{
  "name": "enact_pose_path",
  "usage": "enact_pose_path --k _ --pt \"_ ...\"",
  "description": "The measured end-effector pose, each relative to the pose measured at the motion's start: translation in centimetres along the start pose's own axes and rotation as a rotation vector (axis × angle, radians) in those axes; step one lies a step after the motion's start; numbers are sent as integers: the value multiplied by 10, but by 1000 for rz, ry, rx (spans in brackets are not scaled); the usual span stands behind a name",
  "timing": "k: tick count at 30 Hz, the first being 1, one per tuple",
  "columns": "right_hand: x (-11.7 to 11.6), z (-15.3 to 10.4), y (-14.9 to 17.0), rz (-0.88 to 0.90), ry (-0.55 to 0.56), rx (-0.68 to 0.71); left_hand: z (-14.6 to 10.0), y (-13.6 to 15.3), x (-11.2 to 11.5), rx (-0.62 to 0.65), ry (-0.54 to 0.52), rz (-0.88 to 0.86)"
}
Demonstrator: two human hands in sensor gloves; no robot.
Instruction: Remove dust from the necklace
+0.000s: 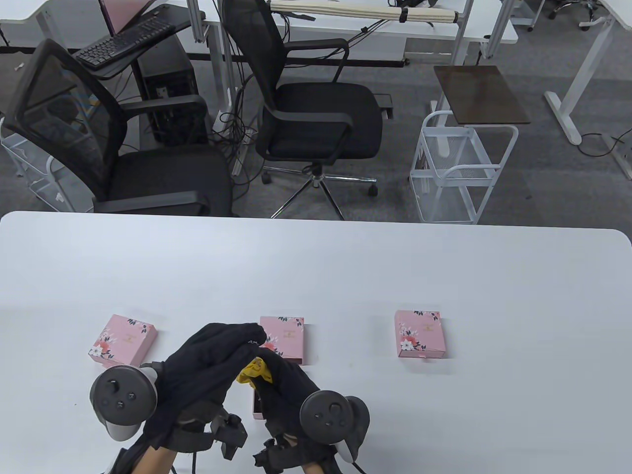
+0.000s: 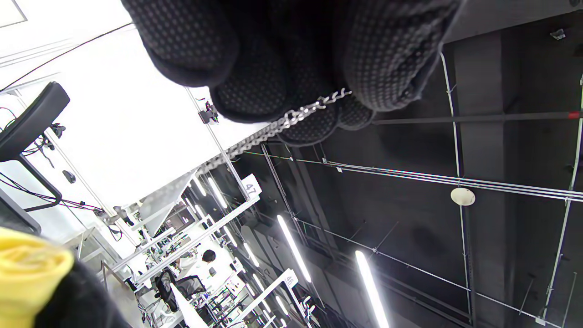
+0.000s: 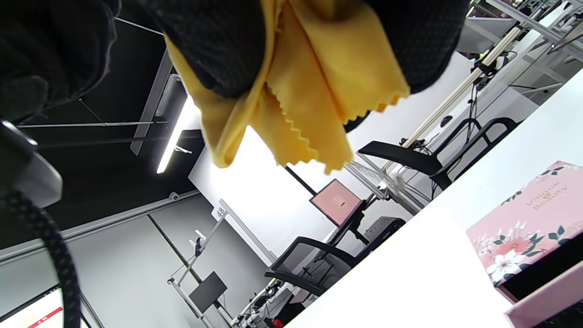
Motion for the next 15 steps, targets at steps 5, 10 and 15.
enact_pose_path --k 5,10,15 --pt "-2 1 2 -36 19 7 1 1 -2 -5 -3 -9" --pt "-5 1 1 -19 -30 8 2 3 -5 -9 -13 -12" --pt "-7 0 1 -49 -37 -1 0 2 -6 -7 -24 -2"
Point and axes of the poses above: the tracker on the back of each hand, its own y axis roughly to the little-finger side, its own z axis roughly from the wrist to the fingertips, x = y × z, the point moved 3 cm from there along z, roughly from the wrist to the fingertips, and after that the axes turned 7 degrees about -x, right-handed, at the moved point
